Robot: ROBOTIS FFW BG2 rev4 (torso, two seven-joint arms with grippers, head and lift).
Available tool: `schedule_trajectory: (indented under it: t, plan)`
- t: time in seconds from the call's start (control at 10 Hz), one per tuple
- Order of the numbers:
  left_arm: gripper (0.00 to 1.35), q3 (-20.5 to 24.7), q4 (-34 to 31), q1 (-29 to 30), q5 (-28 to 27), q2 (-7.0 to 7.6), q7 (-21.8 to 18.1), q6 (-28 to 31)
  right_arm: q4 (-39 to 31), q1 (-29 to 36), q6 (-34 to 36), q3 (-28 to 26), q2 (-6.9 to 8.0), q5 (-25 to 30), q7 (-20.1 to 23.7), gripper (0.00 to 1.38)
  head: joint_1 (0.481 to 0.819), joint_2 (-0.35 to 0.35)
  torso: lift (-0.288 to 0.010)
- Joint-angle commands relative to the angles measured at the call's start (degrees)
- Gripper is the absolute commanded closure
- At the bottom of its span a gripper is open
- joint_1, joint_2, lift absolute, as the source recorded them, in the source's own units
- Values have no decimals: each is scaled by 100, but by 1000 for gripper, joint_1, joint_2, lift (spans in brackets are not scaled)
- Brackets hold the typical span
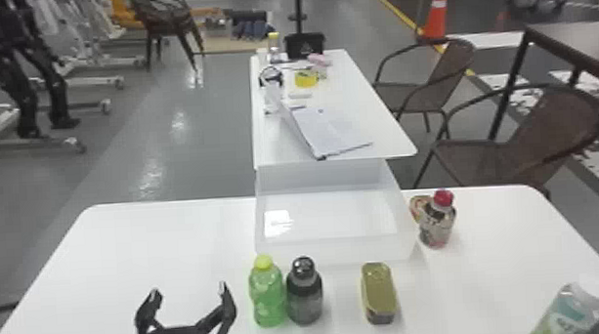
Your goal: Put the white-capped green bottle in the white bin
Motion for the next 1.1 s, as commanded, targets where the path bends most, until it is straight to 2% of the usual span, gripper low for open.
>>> schedule_trajectory:
  t: [0.0, 0.2, 0.4, 0.5, 0.8, 1.0]
  plan:
    - [167, 7, 22, -1, 21, -15, 0, 6, 551, -156, -305, 11, -13, -461, 379, 71, 549, 0, -100]
    - [167, -2, 48, -10, 47, -15, 0, -3, 999, -332, -402, 19, -118, -742, 757, 87, 549, 0, -100]
    - [167, 7, 83, -1, 100, -15, 0, -11, 1272, -402, -411, 46, -154, -865, 924, 88, 549, 0, -100]
    - [167, 7, 101, -1, 126, -15, 0, -29, 1439, -490, -411, 46, -198, -1111, 1179, 88, 549, 0, -100]
    - [167, -37, 163, -18, 241, -15, 0, -55, 1535, -604, -77, 46, -435, -1287, 1487, 88, 549, 0, -100]
    - [167, -46, 180, -18, 285, -15, 0, -73, 1737, -842, 37, 28, -540, -1305, 1715, 88, 549, 0, -100]
